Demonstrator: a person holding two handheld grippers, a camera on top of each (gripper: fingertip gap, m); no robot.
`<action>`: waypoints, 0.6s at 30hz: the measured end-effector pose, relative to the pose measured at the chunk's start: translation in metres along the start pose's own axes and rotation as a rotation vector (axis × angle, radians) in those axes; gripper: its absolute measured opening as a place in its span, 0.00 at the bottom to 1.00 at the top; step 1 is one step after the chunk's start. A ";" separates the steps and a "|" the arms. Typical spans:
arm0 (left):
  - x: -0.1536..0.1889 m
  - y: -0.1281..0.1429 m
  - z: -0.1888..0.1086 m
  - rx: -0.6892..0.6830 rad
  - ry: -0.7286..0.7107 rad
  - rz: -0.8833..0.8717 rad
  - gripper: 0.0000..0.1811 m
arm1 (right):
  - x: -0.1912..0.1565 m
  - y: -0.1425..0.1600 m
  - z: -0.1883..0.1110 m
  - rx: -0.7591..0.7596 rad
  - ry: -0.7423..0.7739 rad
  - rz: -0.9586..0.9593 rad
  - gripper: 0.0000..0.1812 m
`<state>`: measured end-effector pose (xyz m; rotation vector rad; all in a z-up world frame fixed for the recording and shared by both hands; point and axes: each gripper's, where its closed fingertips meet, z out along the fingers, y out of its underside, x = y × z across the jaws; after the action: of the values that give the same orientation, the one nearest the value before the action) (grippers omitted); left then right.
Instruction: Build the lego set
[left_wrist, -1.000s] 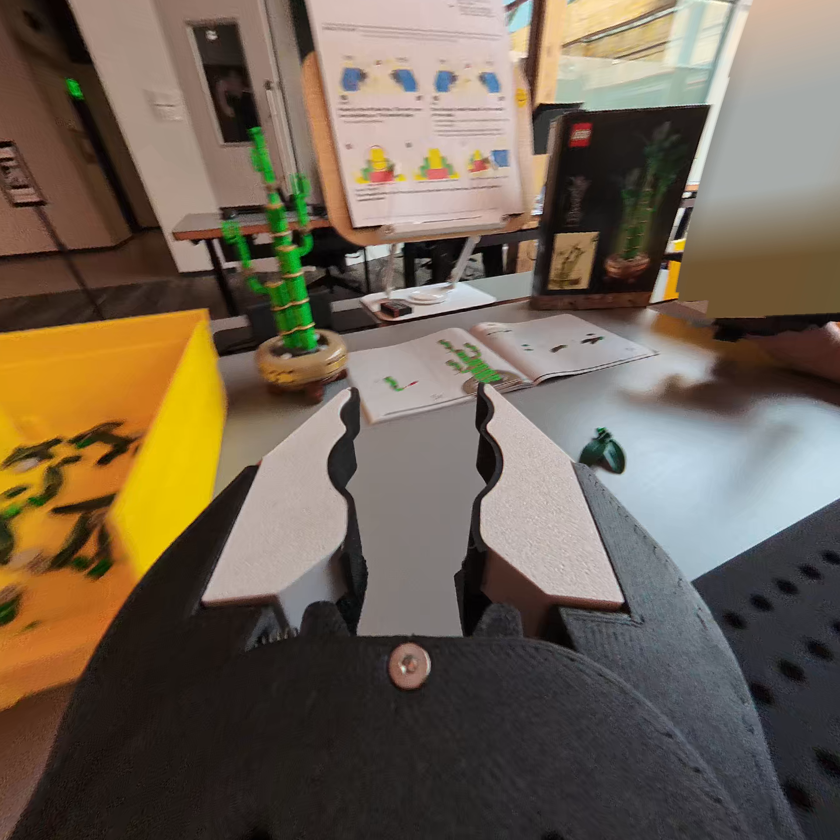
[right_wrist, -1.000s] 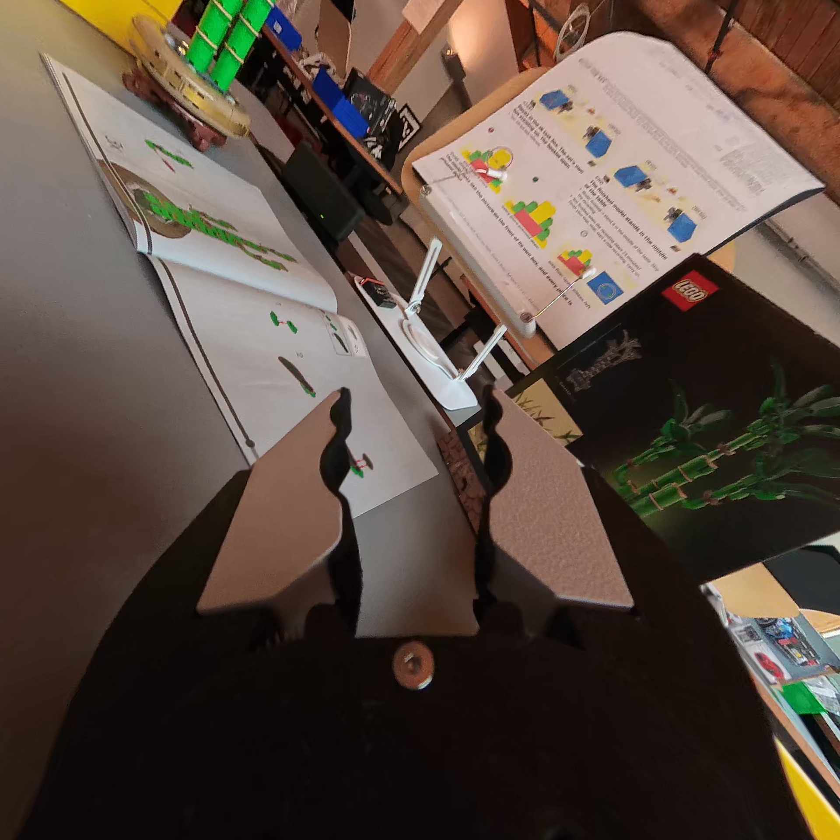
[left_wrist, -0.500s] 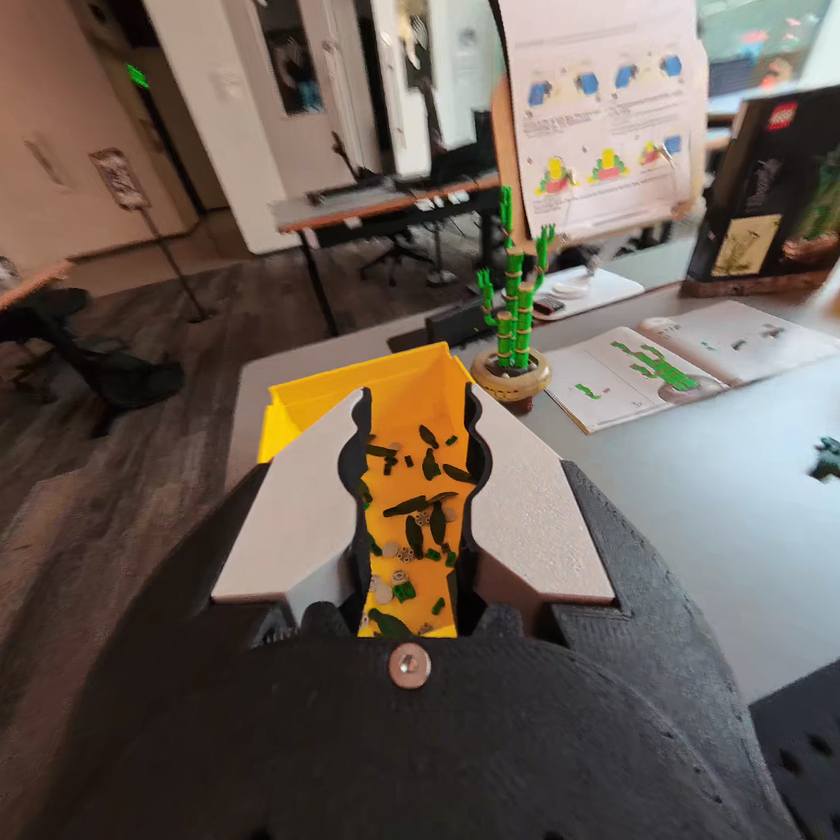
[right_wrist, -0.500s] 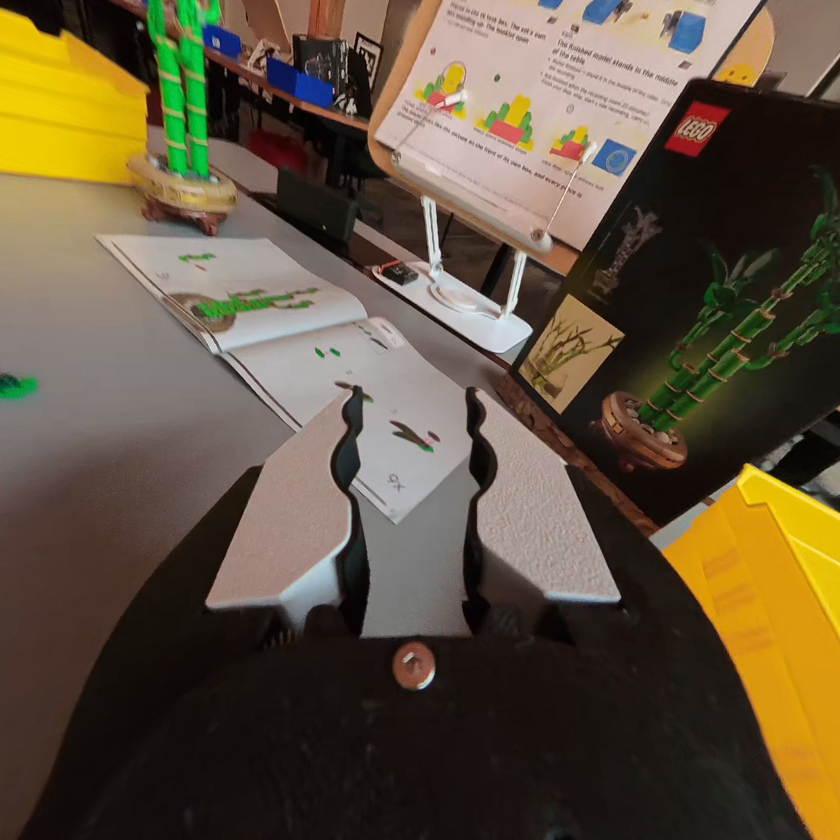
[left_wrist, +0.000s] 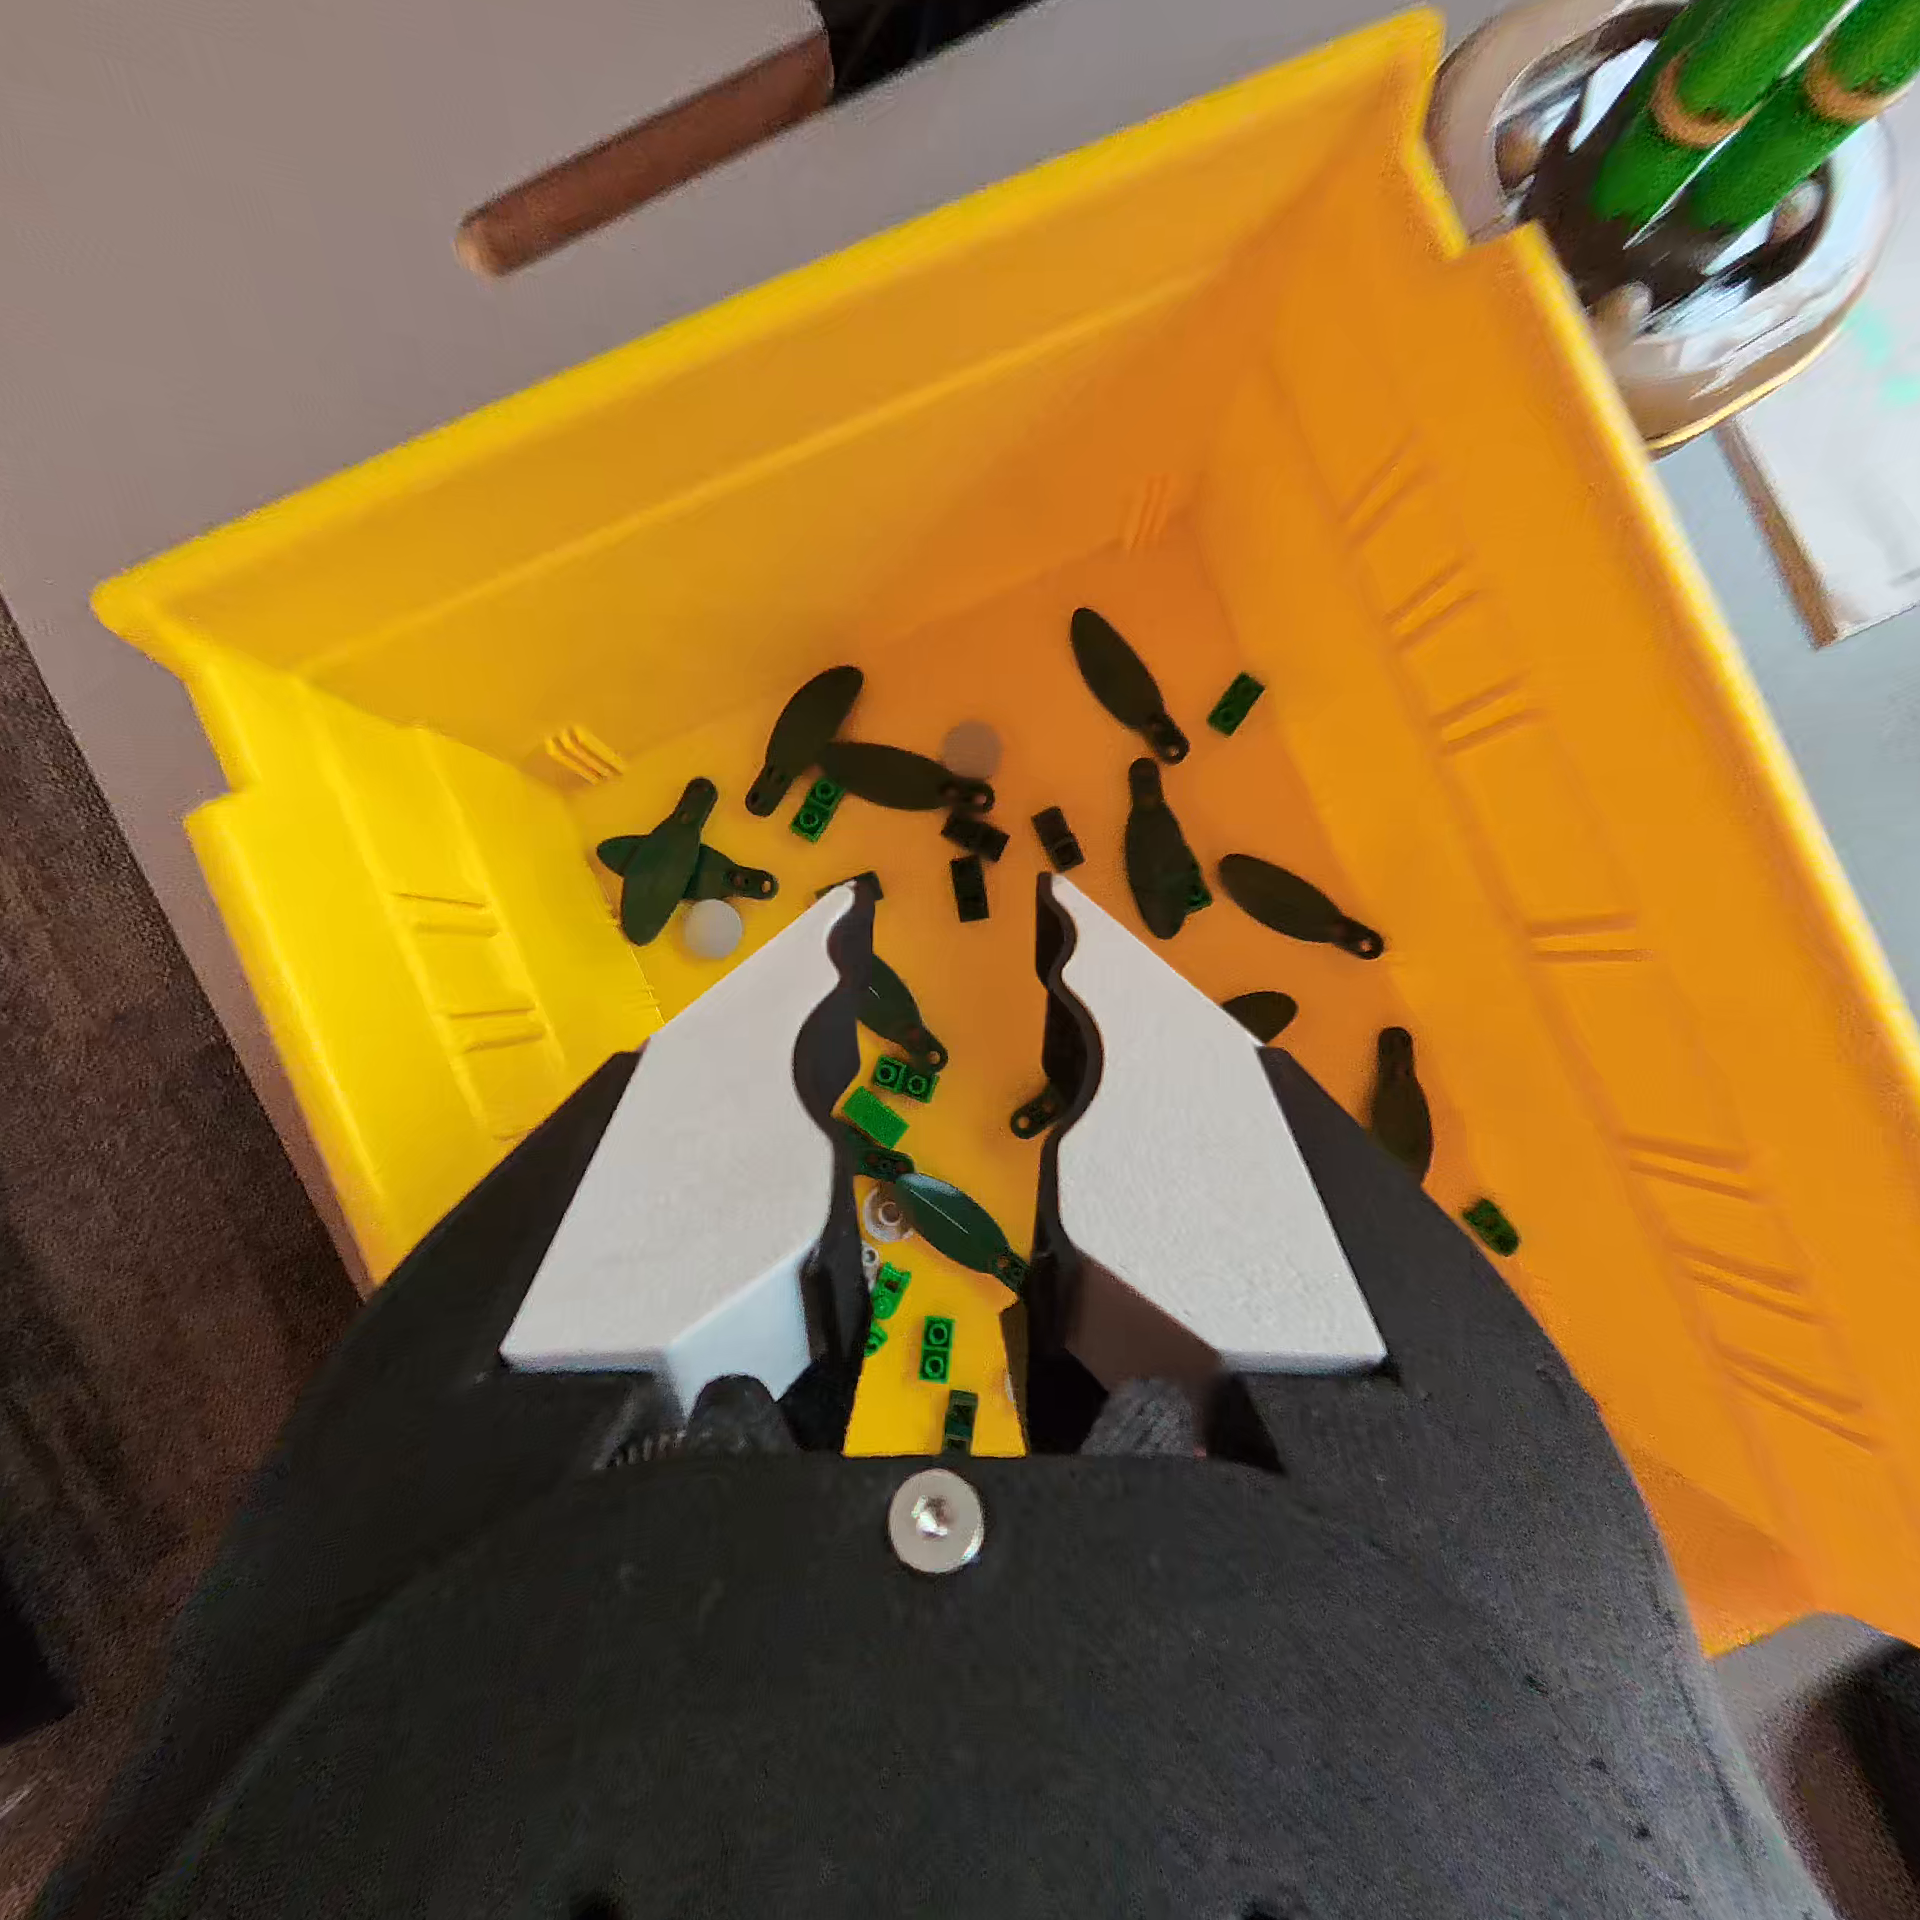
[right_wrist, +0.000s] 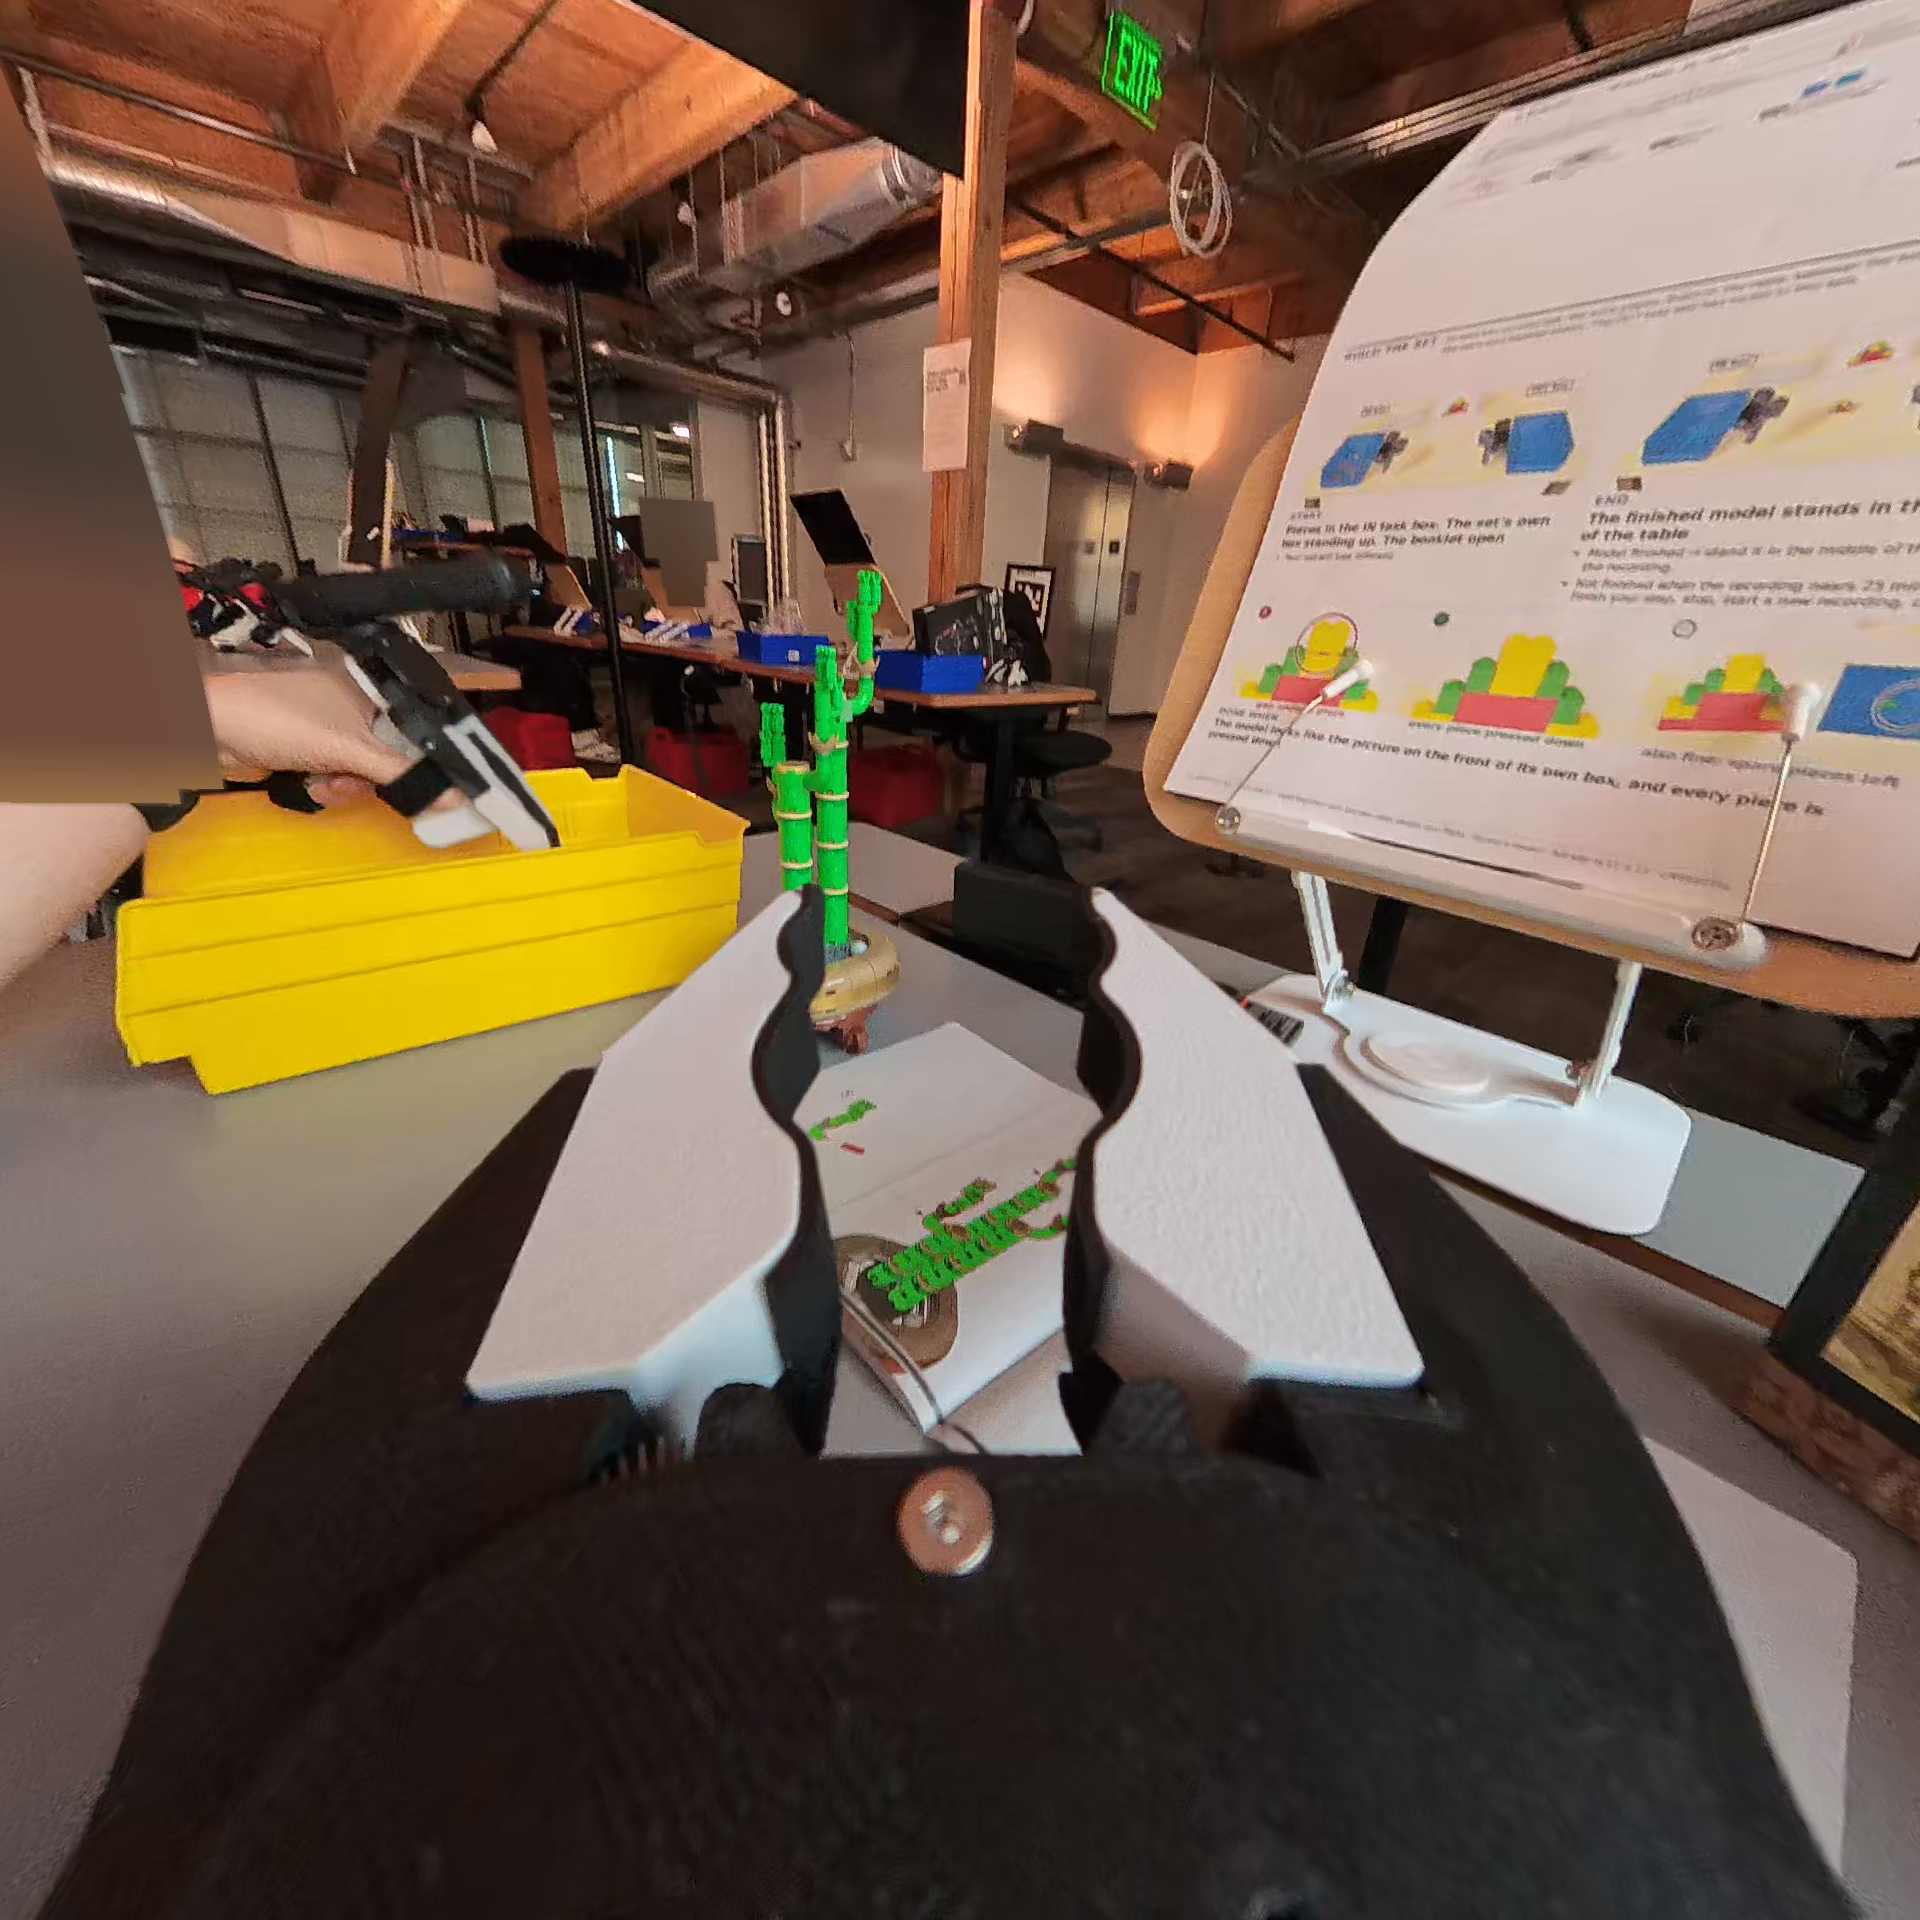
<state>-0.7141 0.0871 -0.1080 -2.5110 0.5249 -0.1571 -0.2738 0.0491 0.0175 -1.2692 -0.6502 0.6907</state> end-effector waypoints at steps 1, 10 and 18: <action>0.001 0.004 0.005 -0.022 0.017 0.000 0.16 | -0.001 -0.001 0.002 0.019 -0.002 -0.011 0.25; 0.002 0.030 0.044 -0.181 0.057 -0.007 0.17 | 0.003 0.028 -0.009 -0.071 -0.006 -0.174 0.22; 0.000 0.030 0.049 -0.181 0.033 0.032 0.10 | 0.006 0.031 -0.010 -0.084 -0.015 -0.168 0.22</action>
<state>-0.7133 0.0887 -0.1653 -2.6775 0.6178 -0.1449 -0.2654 0.0526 -0.0146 -1.2713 -0.7952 0.5393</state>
